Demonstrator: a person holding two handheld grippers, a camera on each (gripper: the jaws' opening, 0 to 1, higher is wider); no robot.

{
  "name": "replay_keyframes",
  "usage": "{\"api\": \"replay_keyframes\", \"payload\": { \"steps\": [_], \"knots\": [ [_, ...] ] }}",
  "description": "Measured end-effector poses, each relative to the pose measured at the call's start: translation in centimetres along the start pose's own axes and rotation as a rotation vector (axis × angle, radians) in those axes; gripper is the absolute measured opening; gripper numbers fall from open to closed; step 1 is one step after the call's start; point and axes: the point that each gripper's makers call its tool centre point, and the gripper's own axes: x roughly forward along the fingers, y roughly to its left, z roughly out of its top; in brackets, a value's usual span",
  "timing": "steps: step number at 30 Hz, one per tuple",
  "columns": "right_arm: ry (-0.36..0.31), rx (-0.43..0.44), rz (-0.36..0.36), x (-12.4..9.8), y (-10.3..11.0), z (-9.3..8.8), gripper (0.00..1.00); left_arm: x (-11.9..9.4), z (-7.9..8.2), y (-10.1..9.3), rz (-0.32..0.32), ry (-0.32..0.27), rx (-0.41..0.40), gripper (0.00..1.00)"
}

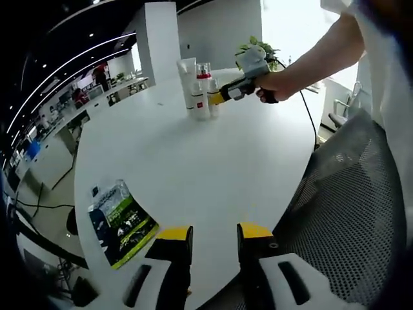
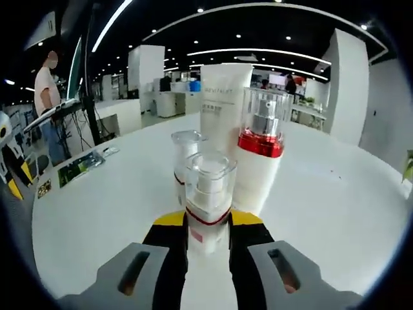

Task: Arrange the skincare products in the storage area until every visible bottle or jar stands upright without overlapping.

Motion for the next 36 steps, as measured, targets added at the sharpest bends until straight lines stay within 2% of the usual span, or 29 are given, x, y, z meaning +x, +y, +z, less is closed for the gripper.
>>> {"api": "replay_keyframes", "payload": {
  "steps": [8, 12, 15, 19, 26, 36],
  "knots": [
    [0.01, 0.008, -0.026, 0.4, -0.7, 0.2, 0.22, 0.0, -0.2, 0.1, 0.005, 0.007, -0.001, 0.27],
    [0.083, 0.027, -0.02, 0.5, -0.6, -1.0, 0.24, 0.0, -0.2, 0.2, 0.008, 0.004, -0.002, 0.27],
    [0.106, 0.058, -0.038, 0.4, -0.8, -1.6, 0.33, 0.0, -0.1, 0.2, 0.008, 0.002, 0.0, 0.27],
    [0.156, 0.017, -0.042, -0.1, -0.7, -2.5, 0.31, 0.0, -0.3, 0.3, 0.011, 0.011, 0.005, 0.27],
    [0.151, 0.024, -0.081, -1.3, -1.8, -2.0, 0.27, 0.0, -0.3, 0.2, 0.012, 0.011, 0.009, 0.27],
    [0.139, 0.044, -0.105, -1.4, -2.4, -1.5, 0.27, 0.0, -0.3, 0.3, 0.016, 0.012, 0.018, 0.26]
  ]
}}
